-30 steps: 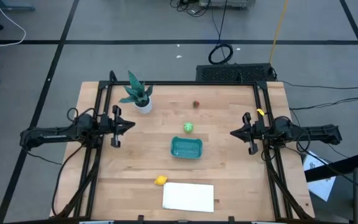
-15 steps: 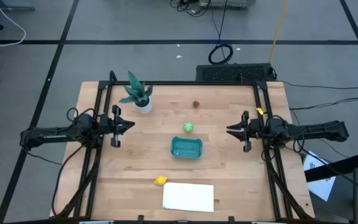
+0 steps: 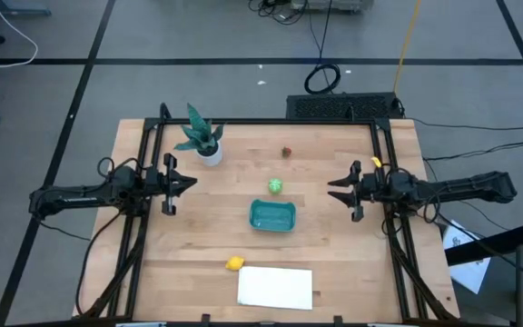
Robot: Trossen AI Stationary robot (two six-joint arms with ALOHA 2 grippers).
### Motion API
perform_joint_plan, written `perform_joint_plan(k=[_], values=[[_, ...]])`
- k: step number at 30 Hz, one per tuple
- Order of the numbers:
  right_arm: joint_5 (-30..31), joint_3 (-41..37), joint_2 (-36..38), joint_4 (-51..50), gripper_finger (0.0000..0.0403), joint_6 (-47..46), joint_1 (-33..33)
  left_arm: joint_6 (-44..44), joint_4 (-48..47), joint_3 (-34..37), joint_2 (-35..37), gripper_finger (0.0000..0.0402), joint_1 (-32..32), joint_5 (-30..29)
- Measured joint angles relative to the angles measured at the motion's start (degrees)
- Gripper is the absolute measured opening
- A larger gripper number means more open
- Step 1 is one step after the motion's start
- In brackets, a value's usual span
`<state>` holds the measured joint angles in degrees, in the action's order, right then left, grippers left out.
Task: Pick and placing Produce into tupperware
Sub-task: Put the green cabbage into the blue bin
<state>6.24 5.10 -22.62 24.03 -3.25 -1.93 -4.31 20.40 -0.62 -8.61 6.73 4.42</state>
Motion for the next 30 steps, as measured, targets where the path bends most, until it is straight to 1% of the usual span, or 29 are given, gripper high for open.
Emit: perform_joint_plan(k=[13, 19, 24, 30], values=[[0.00, 0.09, -0.67, 0.13, 0.0006, 0.53, 0.00, 0.12, -0.04, 0.00, -0.01, 0.0026, 0.01, -0.01], [0.00, 0.09, -0.75, 0.56, 0.0002, 0.51, 0.00, 0.12, -0.04, 0.00, -0.01, 0.0026, 0.00, -0.01], [-0.02, 0.11, -1.65, 4.09, 0.0001, 0.55, 0.18, 0.10, -0.04, 0.00, -0.01, 0.0026, -0.01, 0.01], [-0.04, 0.43, -3.60, 6.29, 0.0000, -0.44, 2.70, 0.10, -0.02, 0.00, -0.01, 0.0026, 0.01, 0.01]])
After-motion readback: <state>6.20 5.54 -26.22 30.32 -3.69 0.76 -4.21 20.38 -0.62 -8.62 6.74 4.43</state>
